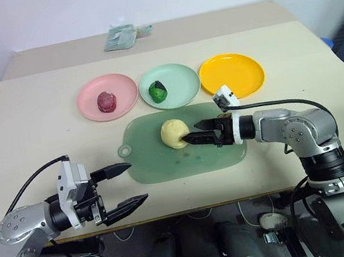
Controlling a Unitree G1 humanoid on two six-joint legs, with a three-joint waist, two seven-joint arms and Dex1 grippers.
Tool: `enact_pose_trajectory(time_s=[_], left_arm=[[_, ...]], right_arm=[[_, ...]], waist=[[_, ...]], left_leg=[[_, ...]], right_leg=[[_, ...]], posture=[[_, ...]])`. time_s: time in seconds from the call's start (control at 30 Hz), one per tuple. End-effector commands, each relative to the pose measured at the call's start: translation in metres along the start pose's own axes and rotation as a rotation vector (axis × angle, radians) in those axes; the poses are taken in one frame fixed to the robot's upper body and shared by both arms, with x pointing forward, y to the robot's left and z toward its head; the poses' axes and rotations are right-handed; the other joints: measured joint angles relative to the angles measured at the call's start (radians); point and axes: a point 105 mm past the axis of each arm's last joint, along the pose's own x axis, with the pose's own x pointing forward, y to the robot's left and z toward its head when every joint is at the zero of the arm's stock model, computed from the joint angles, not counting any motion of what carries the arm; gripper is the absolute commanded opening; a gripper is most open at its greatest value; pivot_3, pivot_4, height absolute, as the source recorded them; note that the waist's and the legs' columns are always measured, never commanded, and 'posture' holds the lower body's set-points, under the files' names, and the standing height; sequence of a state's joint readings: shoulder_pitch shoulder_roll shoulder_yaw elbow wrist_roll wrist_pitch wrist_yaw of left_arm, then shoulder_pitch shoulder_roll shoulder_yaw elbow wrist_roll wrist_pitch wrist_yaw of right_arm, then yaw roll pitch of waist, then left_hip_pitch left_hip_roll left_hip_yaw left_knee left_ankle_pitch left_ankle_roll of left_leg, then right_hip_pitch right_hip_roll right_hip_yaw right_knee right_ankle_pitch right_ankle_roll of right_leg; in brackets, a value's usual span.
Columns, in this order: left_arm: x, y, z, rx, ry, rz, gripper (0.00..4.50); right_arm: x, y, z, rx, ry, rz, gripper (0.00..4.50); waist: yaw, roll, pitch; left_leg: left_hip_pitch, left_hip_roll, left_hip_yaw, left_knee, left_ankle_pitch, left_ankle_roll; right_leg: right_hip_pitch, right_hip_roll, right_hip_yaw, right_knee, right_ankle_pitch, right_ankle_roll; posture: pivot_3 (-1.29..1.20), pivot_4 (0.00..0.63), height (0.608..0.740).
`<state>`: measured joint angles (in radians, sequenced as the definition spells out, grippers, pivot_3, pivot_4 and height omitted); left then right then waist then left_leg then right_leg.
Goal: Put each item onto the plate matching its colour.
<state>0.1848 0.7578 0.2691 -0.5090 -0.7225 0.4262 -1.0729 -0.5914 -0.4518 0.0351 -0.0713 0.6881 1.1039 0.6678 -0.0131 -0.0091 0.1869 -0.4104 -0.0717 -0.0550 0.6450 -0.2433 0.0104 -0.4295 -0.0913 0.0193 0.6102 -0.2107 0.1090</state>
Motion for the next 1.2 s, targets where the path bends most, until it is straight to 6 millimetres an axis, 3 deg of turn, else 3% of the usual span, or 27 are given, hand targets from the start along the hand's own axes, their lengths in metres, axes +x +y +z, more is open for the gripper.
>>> enact_pose_trajectory(time_s=[0.03, 0.87, 1.03, 1.2], left_arm=[[-0.007, 0.002, 0.001, 0.032, 0.0, 0.028, 4.5], [-0.006, 0.002, -0.011, 0.02, 0.007, 0.06, 4.5], [-0.006, 0.002, -0.014, 0.021, 0.003, 0.062, 4.5], [-0.005, 0.003, -0.013, 0.027, -0.003, 0.065, 4.5]], right_arm=[[0.006, 0.012, 0.014, -0.072, -0.042, 0.018, 4.47], [0.036, 0.025, 0.011, -0.155, -0.055, -0.009, 4.47], [0.038, 0.022, 0.012, -0.162, -0.064, -0.03, 3.15], [0.035, 0.019, 0.016, -0.166, -0.085, -0.042, 3.14]], waist=[[0.0, 0.0, 0.0], [-0.001, 0.001, 0.0], [-0.002, 0.001, 0.0], [-0.001, 0.001, 0.001]], left_leg=[[0.0, 0.0, 0.0, 0.0, 0.0, 0.0], [0.0, 0.0, 0.0, -0.002, -0.001, -0.002], [0.0, 0.0, 0.0, -0.002, -0.001, -0.002], [0.0, 0.0, 0.0, -0.002, -0.001, -0.002]], right_leg=[[0.0, 0.0, 0.0, 0.0, 0.0, 0.0], [-0.001, 0.0, 0.0, 0.0, -0.001, -0.001], [-0.001, 0.0, 0.0, 0.0, -0.001, -0.001], [-0.001, 0.0, 0.0, 0.0, -0.001, -0.001]], posture=[[0.0, 0.15, 0.74], [0.0, 0.15, 0.74], [0.0, 0.15, 0.74], [0.0, 0.15, 0.74]])
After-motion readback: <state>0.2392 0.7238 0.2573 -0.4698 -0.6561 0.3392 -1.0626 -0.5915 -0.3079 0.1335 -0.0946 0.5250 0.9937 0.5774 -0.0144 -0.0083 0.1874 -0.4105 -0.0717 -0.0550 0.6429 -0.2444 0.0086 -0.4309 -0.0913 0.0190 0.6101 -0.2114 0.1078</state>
